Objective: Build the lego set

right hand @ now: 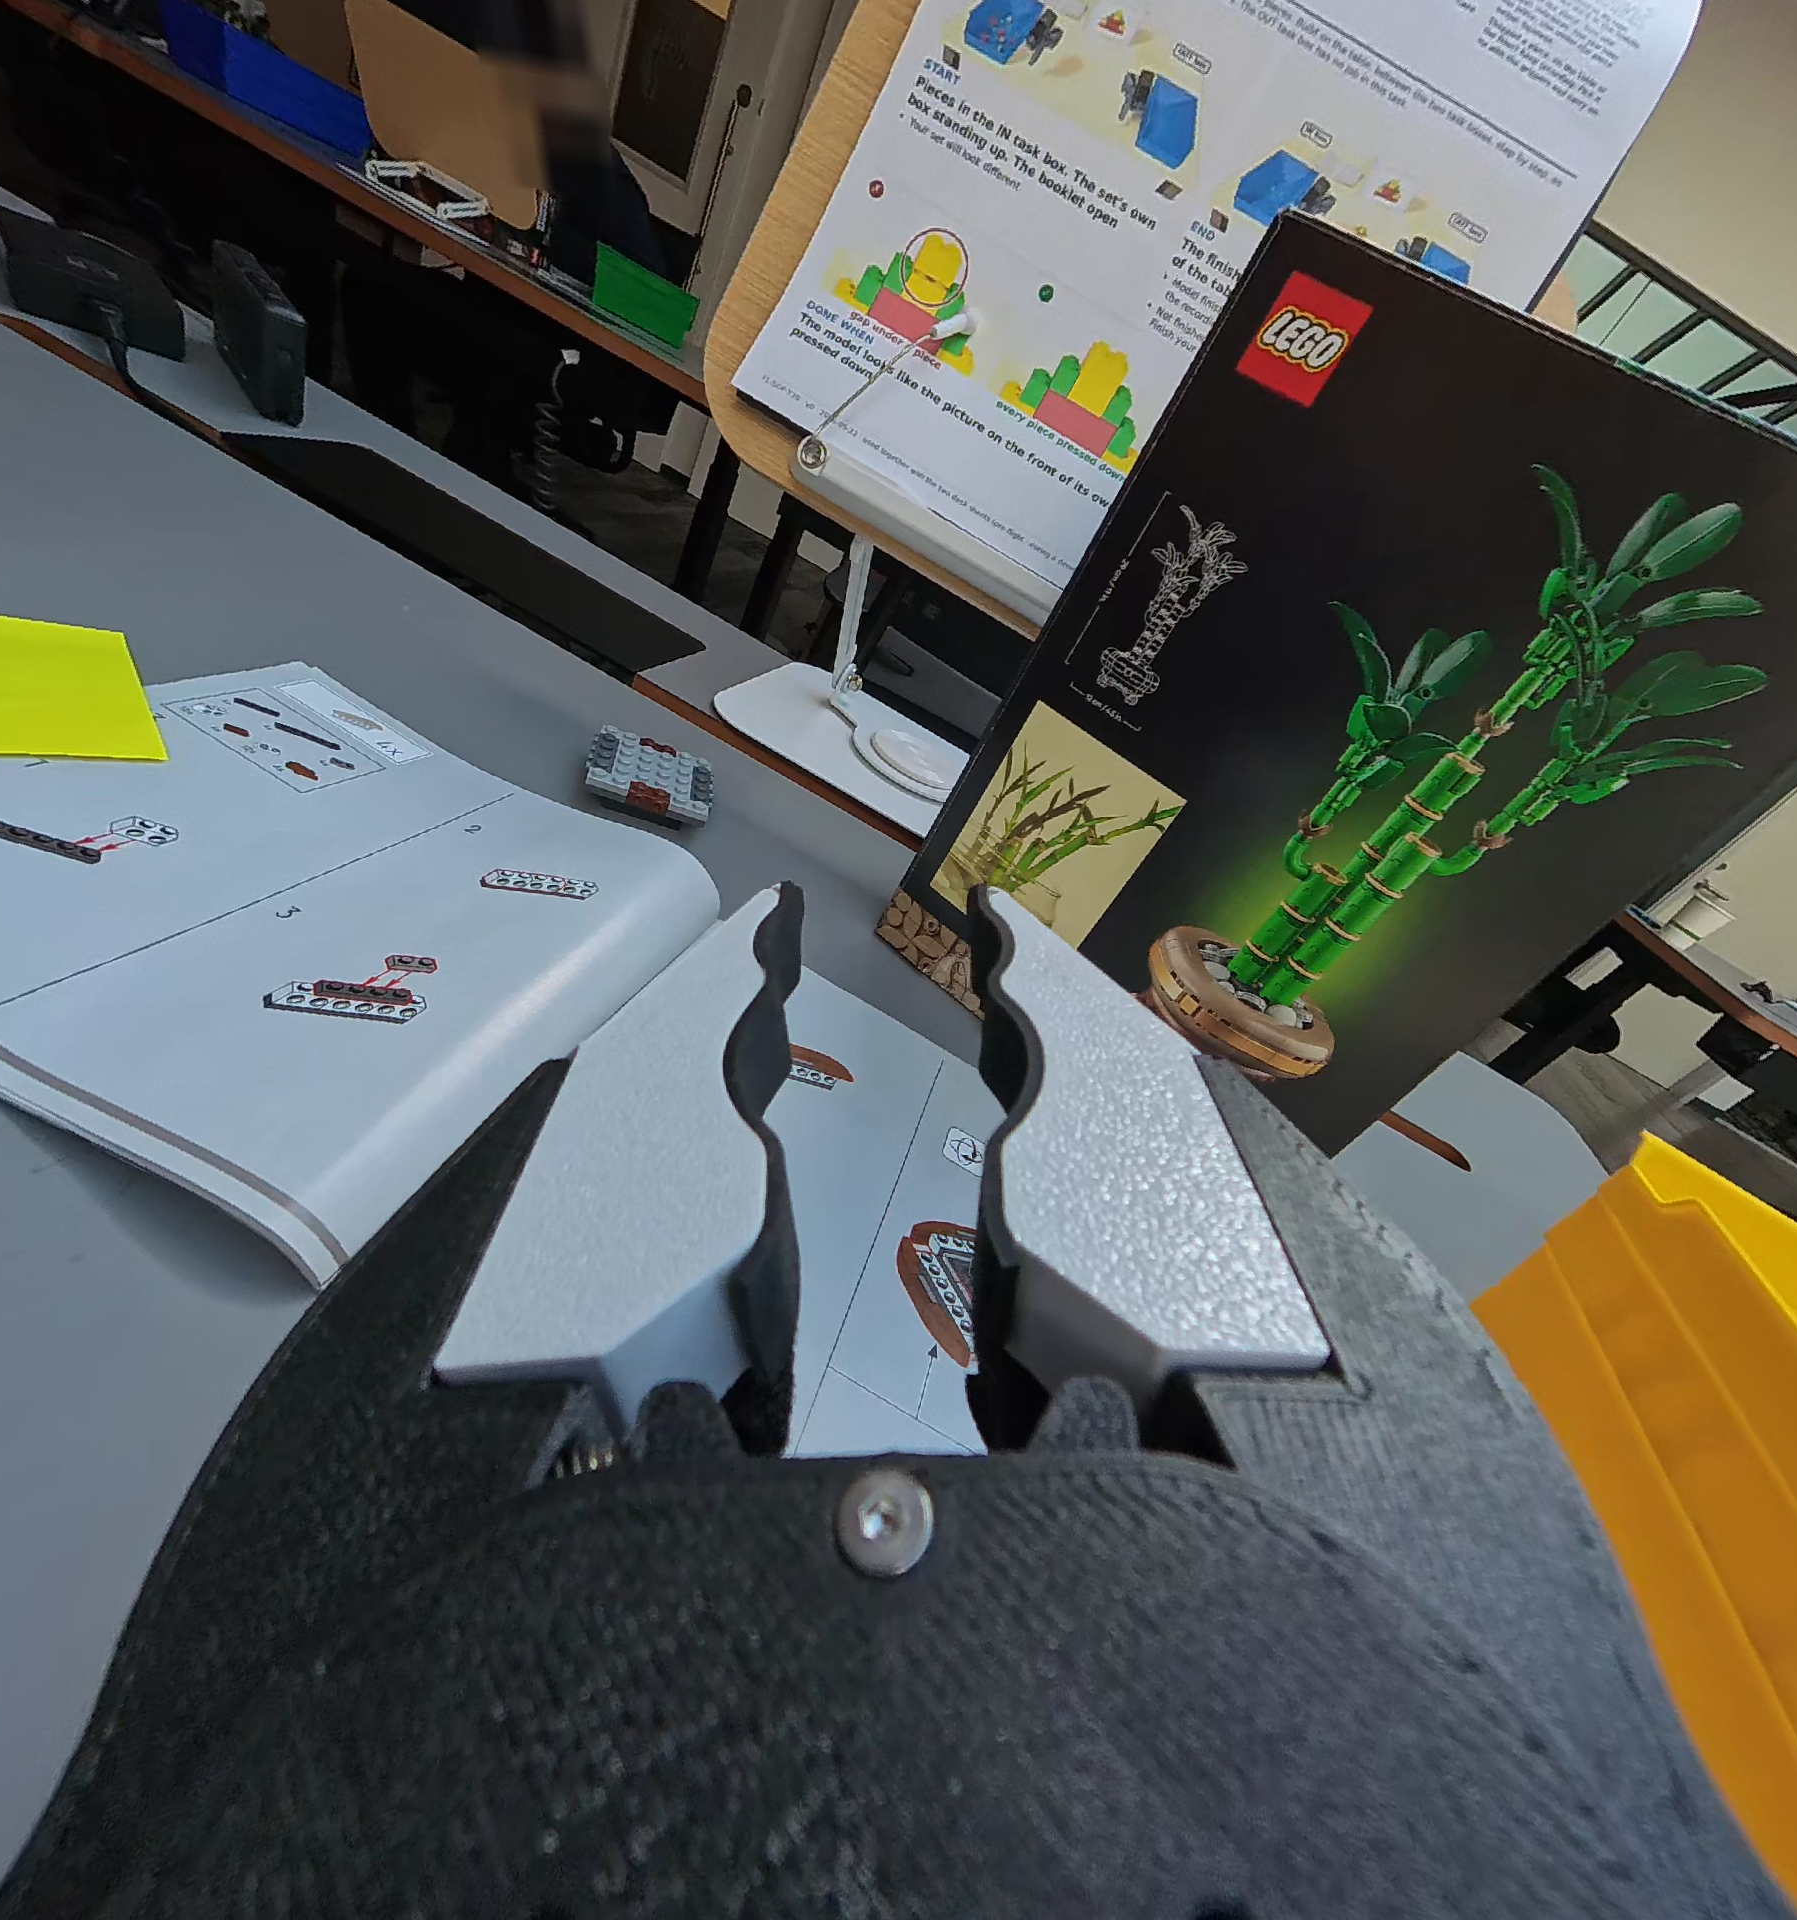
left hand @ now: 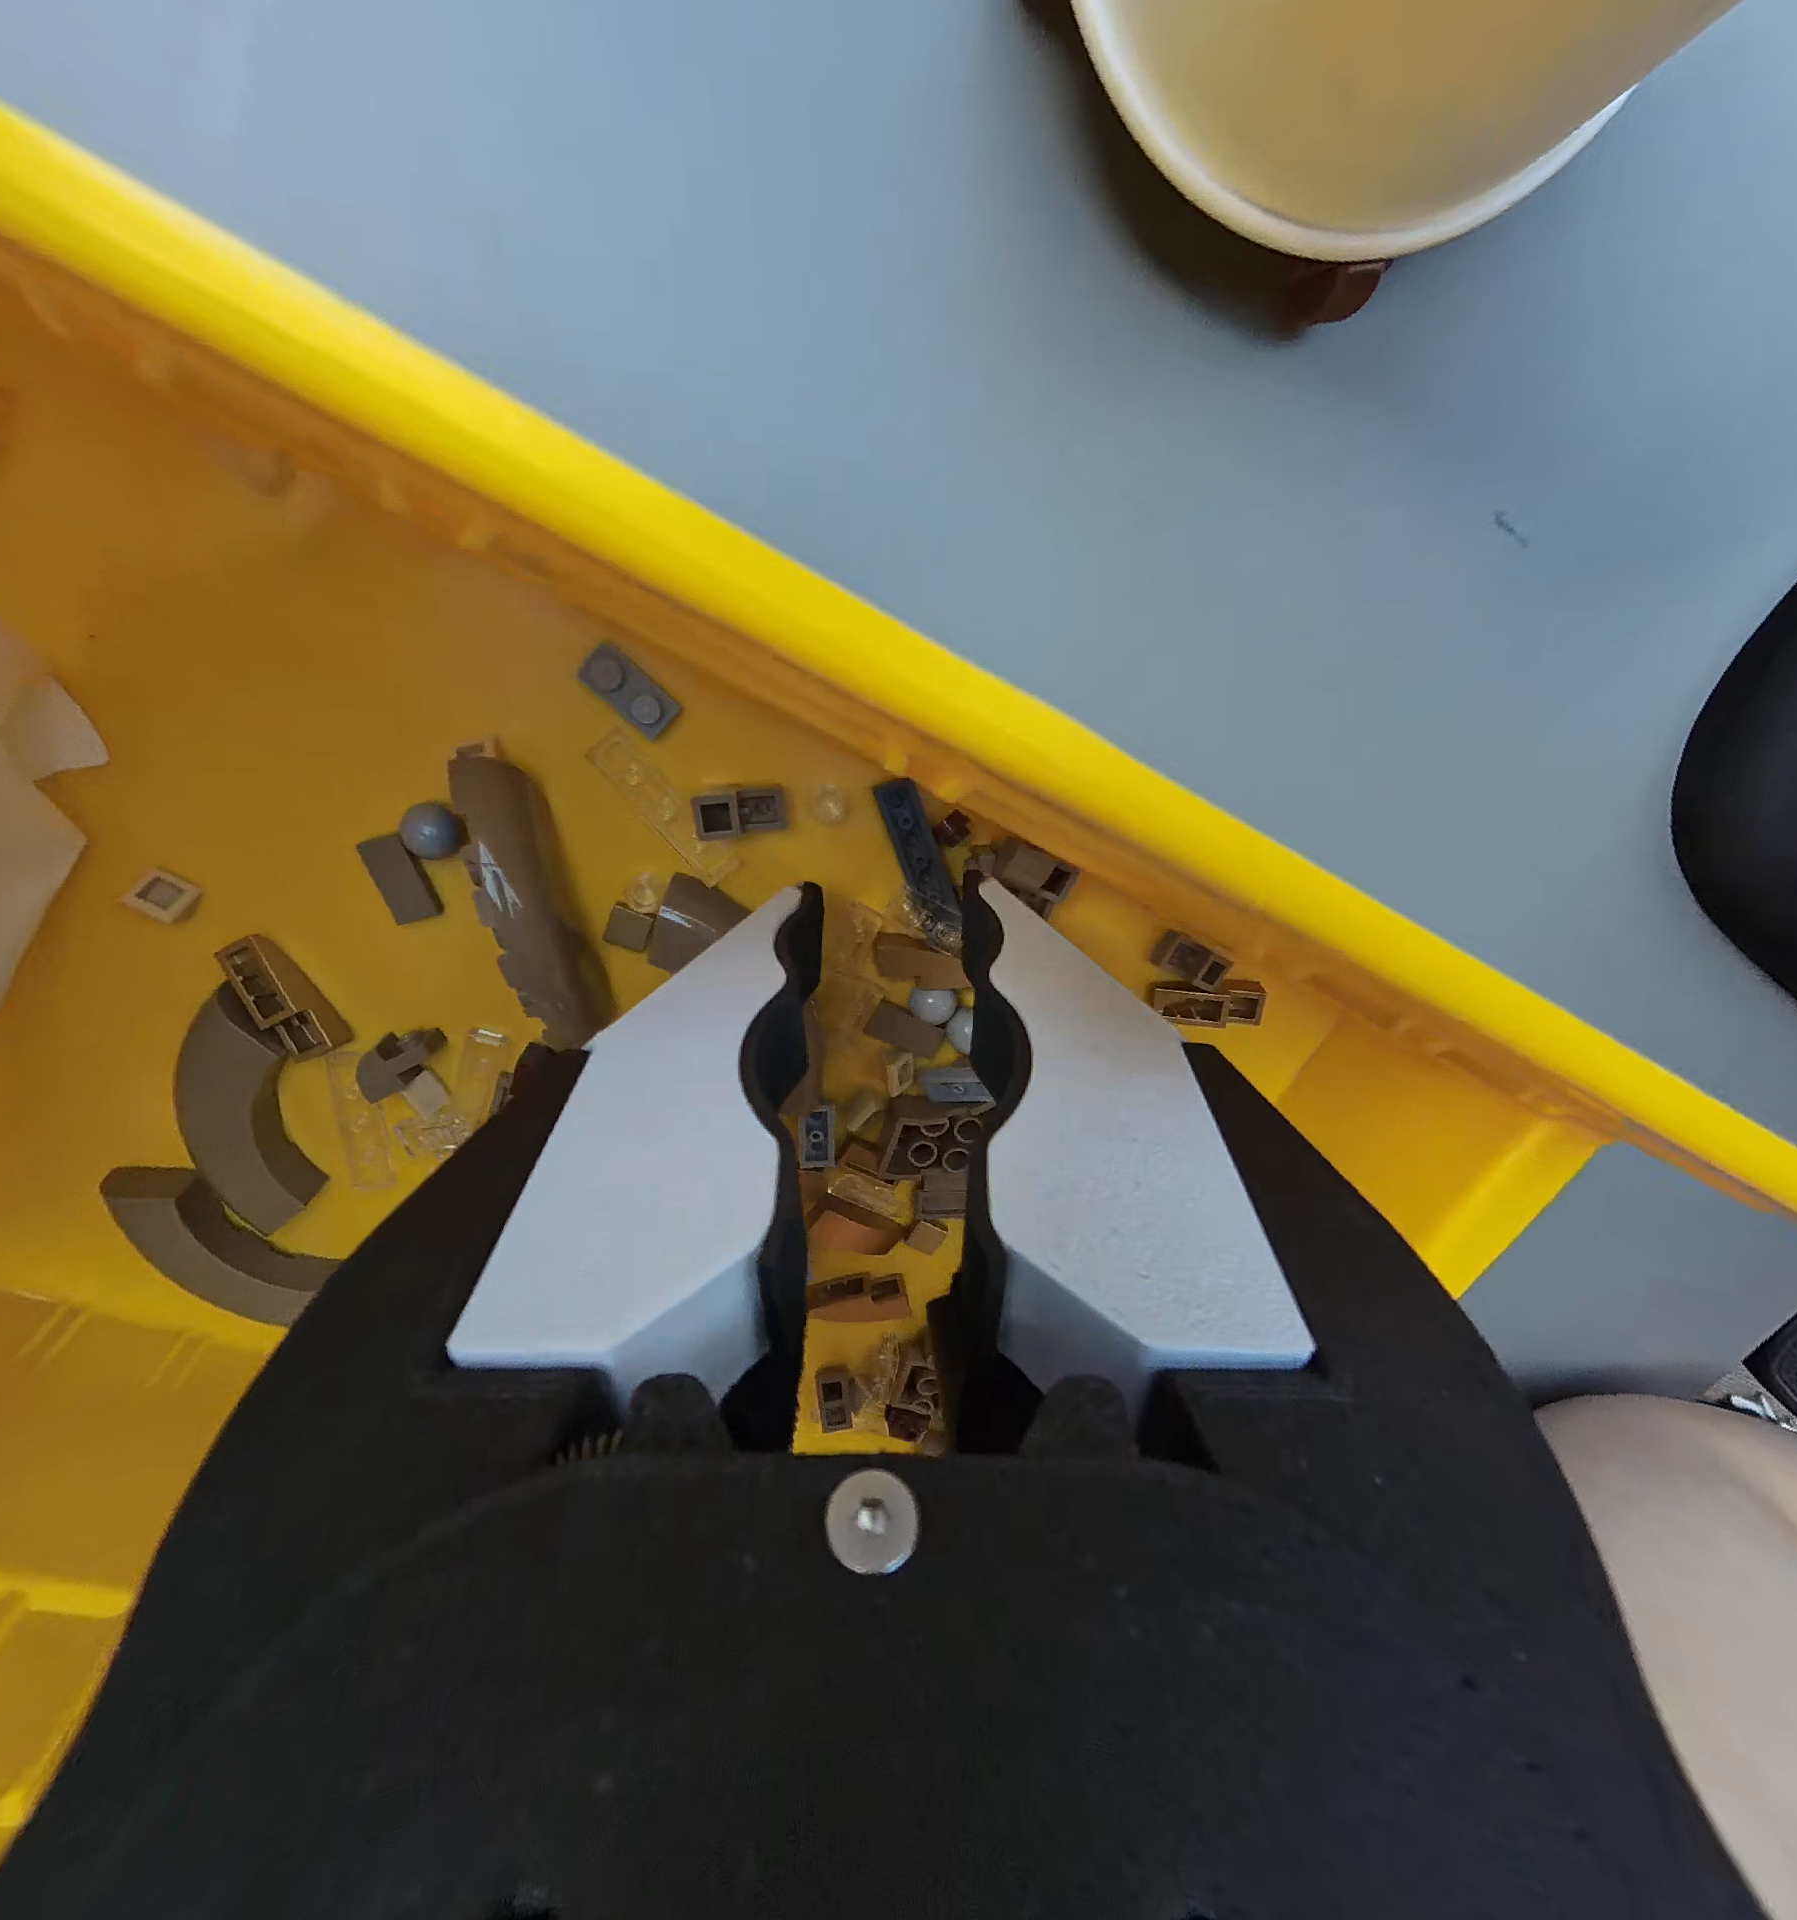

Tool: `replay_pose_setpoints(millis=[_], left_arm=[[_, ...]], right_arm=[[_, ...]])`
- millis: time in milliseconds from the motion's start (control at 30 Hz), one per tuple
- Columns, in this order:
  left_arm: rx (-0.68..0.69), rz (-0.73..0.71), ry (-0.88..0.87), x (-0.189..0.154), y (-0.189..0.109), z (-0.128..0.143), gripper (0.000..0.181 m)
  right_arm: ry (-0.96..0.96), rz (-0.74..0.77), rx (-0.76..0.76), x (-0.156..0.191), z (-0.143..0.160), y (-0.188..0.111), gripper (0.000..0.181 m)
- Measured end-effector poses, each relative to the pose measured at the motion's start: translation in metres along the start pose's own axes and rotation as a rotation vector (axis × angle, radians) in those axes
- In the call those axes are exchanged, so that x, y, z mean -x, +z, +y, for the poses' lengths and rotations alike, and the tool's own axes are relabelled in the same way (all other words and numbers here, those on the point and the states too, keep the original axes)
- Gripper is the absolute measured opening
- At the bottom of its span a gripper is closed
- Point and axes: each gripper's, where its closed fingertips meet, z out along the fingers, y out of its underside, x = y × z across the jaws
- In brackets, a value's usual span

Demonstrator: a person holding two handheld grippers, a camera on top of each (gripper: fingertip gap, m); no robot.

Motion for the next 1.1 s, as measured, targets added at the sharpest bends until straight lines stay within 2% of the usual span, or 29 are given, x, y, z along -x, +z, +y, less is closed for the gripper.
replay_pose_setpoints(millis=[233, 367, 533, 667, 767, 833, 933, 1100], left_arm=[[0.056, -0.070, -0.003, 0.008, 0.000, 0.006, 0.023], [0.074, -0.134, -0.010, 0.020, -0.003, 0.014, 0.006], [0.033, -0.174, -0.011, 0.027, -0.008, 0.011, 0.012], [0.017, -0.113, 0.009, 0.017, -0.003, 0.007, 0.017], [0.032, -0.132, 0.031, 0.019, 0.000, 0.007, 0.017], [0.033, -0.124, 0.049, 0.018, 0.002, 0.005, 0.006], [0.032, -0.127, 0.060, 0.020, 0.003, 0.006, 0.006], [-0.035, -0.151, 0.012, 0.027, -0.016, 0.011, 0.006]], right_arm=[[0.006, 0.003, -0.001, -0.001, 0.000, 0.000, 0.031], [0.007, -0.003, 0.005, 0.000, 0.001, 0.000, 0.031], [0.006, -0.009, 0.010, 0.001, 0.002, 0.001, 0.031], [0.008, -0.014, 0.014, 0.002, 0.003, 0.002, 0.031], [0.009, -0.016, 0.015, 0.002, 0.003, 0.002, 0.031], [0.010, -0.017, 0.013, 0.002, 0.003, 0.002, 0.031], [0.015, -0.018, 0.011, 0.002, 0.002, 0.001, 0.031], [0.017, -0.021, 0.007, 0.002, 0.002, 0.001, 0.031]])
